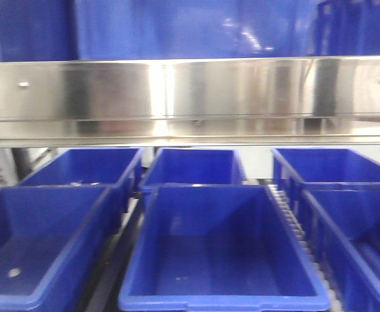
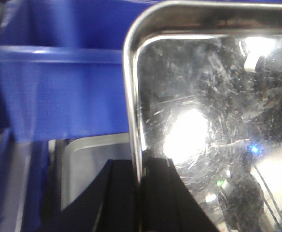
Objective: Stack silver trays without gaps
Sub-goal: 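Position the held tray above the silver tray on the shelf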
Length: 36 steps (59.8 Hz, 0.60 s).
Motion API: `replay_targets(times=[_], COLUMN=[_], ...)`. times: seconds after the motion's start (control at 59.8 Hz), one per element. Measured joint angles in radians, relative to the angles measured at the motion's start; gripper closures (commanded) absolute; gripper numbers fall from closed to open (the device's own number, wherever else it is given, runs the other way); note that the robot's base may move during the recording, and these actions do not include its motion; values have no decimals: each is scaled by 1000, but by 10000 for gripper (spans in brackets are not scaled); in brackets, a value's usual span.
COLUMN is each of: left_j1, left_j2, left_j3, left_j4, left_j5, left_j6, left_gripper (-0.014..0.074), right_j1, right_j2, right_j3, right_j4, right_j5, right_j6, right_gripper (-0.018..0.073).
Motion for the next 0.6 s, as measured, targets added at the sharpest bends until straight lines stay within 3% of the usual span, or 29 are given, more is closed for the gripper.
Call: replay_targets(times=[0.602], left_j1=[0], left_j2=[0], left_j3=[0], left_j4=[0], left_j5=[0], left_j6=[0], left_gripper=[601], right_j1=[0], right_j2=[0], right_j3=[0], right_j4=[0], right_j5=[0], right_j6=[0], right_gripper=[639])
